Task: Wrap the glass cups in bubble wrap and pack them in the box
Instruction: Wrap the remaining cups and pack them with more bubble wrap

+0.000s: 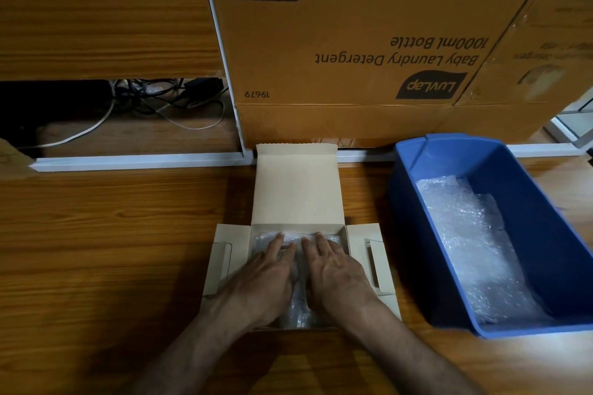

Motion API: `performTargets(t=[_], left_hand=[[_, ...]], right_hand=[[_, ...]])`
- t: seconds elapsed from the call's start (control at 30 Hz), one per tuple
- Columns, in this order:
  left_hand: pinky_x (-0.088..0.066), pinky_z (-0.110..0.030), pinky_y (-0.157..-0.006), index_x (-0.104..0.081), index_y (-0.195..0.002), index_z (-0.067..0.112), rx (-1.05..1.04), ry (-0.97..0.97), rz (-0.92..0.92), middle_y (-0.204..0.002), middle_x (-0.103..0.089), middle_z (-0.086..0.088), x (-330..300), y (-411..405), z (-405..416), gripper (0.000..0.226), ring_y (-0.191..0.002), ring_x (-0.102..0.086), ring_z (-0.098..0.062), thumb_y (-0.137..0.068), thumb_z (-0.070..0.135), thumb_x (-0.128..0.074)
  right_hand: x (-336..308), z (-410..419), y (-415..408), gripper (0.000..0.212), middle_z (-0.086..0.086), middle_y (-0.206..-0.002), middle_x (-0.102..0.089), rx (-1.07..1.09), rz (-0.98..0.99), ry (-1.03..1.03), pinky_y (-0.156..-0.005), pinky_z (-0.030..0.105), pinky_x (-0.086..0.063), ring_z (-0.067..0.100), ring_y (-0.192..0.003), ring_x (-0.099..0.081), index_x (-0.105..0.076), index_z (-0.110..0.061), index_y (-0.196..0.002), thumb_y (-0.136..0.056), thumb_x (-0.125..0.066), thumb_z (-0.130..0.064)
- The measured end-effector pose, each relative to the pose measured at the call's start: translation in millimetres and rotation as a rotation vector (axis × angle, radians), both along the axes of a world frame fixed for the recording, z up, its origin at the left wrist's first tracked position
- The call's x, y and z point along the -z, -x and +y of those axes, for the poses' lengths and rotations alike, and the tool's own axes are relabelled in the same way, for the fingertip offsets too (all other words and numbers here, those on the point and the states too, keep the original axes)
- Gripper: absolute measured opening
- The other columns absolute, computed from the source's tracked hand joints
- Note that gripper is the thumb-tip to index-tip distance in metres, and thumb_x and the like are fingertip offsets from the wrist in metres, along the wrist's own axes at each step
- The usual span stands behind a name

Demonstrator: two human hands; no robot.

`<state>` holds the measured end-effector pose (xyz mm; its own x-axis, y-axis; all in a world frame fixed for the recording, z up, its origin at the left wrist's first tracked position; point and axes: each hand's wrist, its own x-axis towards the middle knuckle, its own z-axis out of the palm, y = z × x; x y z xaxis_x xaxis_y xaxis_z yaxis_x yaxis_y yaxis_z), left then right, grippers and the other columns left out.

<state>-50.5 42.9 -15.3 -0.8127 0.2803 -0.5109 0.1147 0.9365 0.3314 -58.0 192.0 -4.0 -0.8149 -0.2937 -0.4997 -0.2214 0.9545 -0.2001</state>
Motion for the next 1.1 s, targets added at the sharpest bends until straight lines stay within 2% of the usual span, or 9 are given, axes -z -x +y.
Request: performTargets(t=[0.23,0.3,0.37,0.4,0.47,0.53,0.7,0.87,1.1], left_hand=[[-0.031,-0.044,-0.122,-0.01,-0.162,0.031,-0.015,0.049,0.375,-0.171,-0.004,0.002,-12,-10,-1,0.061,-0.155,-0.019,-0.02,-0.107,0.045,-0.032],[-0.025,-0.042,-0.123,-0.007,-0.163,0.031,0.0,0.026,0.467,-0.172,0.002,0.003,-25,-10,6,0.061,-0.157,-0.011,-0.018,-0.108,0.045,-0.029],[-0.019,-0.037,-0.124,-0.003,-0.164,0.031,0.018,0.011,0.541,-0.172,0.007,0.002,-36,-6,17,0.061,-0.158,-0.006,-0.017,-0.109,0.045,-0.025],[-0.018,-0.036,-0.124,-0.004,-0.164,0.03,0.032,0.004,0.587,-0.173,0.005,0.0,-40,-3,24,0.06,-0.158,-0.007,-0.018,-0.108,0.046,-0.022],[-0.022,-0.035,-0.121,-0.019,-0.163,0.026,0.07,-0.021,0.679,-0.172,-0.012,-0.005,-48,4,37,0.061,-0.155,-0.022,-0.022,-0.105,0.046,-0.021],[-0.025,-0.035,-0.116,-0.033,-0.159,0.021,0.101,-0.045,0.749,-0.167,-0.028,-0.009,-52,13,52,0.06,-0.149,-0.037,-0.025,-0.103,0.044,-0.03],[-0.033,-0.038,-0.118,-0.03,-0.16,0.021,0.175,-0.11,0.792,-0.168,-0.024,-0.01,-59,30,101,0.061,-0.149,-0.034,-0.025,-0.103,0.045,-0.036],[-0.033,-0.038,-0.119,-0.027,-0.161,0.019,0.249,-0.117,0.824,-0.169,-0.02,-0.01,-60,41,146,0.061,-0.149,-0.032,-0.024,-0.106,0.045,-0.038],[-0.039,-0.044,-0.115,-0.034,-0.158,0.016,0.297,-0.091,0.837,-0.167,-0.025,-0.014,-52,54,193,0.063,-0.148,-0.035,-0.031,-0.104,0.047,-0.027]], right_hand=[[-28,17,-17,0.096,0.013,-0.172,0.013,0.017,0.205,0.053,-0.126,0.035,0.004,0.025,-0.16,0.006,0.012,-0.014,-0.163,-0.101,-0.058,-0.034],[-35,25,-22,0.101,0.02,-0.17,-0.011,0.055,0.339,0.035,-0.127,0.044,-0.016,0.033,-0.158,-0.017,-0.01,-0.008,-0.164,-0.09,-0.071,-0.041],[-31,41,-25,0.091,0.023,-0.157,-0.044,0.131,0.514,0.079,-0.114,0.049,-0.041,0.036,-0.143,-0.047,-0.041,-0.005,-0.155,-0.08,-0.077,-0.04],[-31,48,-26,0.08,0.022,-0.156,-0.046,0.155,0.569,0.093,-0.113,0.05,-0.043,0.035,-0.143,-0.048,-0.043,-0.006,-0.154,-0.085,-0.069,-0.039],[-34,62,-26,0.069,0.021,-0.163,-0.035,0.194,0.641,0.109,-0.119,0.052,-0.036,0.034,-0.151,-0.036,-0.036,-0.009,-0.159,-0.097,-0.048,-0.037],[-38,79,-24,0.067,0.019,-0.167,-0.027,0.232,0.692,0.116,-0.124,0.051,-0.03,0.033,-0.155,-0.027,-0.032,-0.011,-0.161,-0.099,-0.042,-0.036],[-45,133,-24,0.063,0.021,-0.166,-0.028,0.333,0.751,0.101,-0.126,0.048,-0.025,0.034,-0.155,-0.028,-0.035,-0.011,-0.16,-0.102,-0.035,-0.038],[-45,194,-23,0.064,0.018,-0.171,-0.013,0.372,0.639,0.063,-0.127,0.042,-0.01,0.032,-0.159,-0.012,-0.023,-0.017,-0.164,-0.106,-0.038,-0.039],[-33,259,-5,0.092,0.015,-0.172,-0.005,0.124,0.269,-0.146,-0.123,0.043,-0.025,0.032,-0.158,-0.014,-0.006,-0.026,-0.165,-0.097,-0.064,-0.047]])
